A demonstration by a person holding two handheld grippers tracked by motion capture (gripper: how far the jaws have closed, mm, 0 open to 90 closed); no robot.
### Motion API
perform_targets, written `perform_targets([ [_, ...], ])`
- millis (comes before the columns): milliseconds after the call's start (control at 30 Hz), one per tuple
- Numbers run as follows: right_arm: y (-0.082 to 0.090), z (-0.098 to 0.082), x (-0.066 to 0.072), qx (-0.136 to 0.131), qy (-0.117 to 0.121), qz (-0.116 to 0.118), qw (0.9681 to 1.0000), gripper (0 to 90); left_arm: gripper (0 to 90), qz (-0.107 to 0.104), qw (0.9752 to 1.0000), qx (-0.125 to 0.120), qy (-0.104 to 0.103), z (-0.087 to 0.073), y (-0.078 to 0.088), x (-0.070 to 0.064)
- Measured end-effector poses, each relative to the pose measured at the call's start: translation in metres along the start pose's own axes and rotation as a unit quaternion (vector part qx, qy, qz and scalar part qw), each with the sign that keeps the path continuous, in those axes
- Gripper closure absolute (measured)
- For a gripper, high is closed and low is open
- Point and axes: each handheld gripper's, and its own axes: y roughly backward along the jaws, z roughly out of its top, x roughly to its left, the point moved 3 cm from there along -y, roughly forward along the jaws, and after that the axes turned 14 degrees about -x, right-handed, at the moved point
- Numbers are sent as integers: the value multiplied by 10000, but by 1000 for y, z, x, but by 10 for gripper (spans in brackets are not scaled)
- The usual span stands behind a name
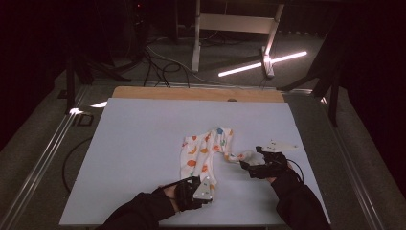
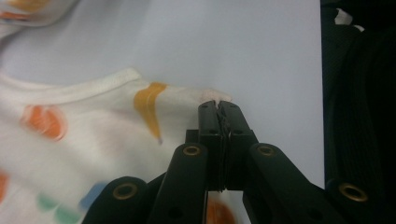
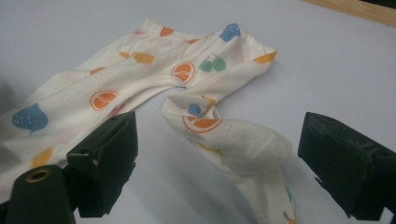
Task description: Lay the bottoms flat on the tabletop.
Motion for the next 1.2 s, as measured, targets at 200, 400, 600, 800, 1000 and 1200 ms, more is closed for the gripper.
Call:
perform_targets([
  [200, -1, 1, 1, -14, -5, 13, 10000, 124, 892, 12, 9999, -92, 78, -4, 19, 0],
  [400, -2, 2, 3, -4, 8, 5, 10000, 124, 891, -157, 9988, -409, 196, 7, 22, -2],
  [600, 0, 1, 2, -16, 27, 4, 10000, 124, 891, -485, 9987, -159, 60, 2, 0, -16],
  [800, 0, 0, 0, 6, 19, 2, 10000, 124, 889, -639, 9978, -2, 144, -6, -13, -20],
  [1000, -1, 0, 1, -18, 9, 26, 10000, 124, 714, -593, 9977, -204, 246, -4, -11, -16],
  [1200, 1, 1, 2, -34, 30, 22, 10000, 124, 568, -381, 9989, -258, 129, -9, 19, -13],
])
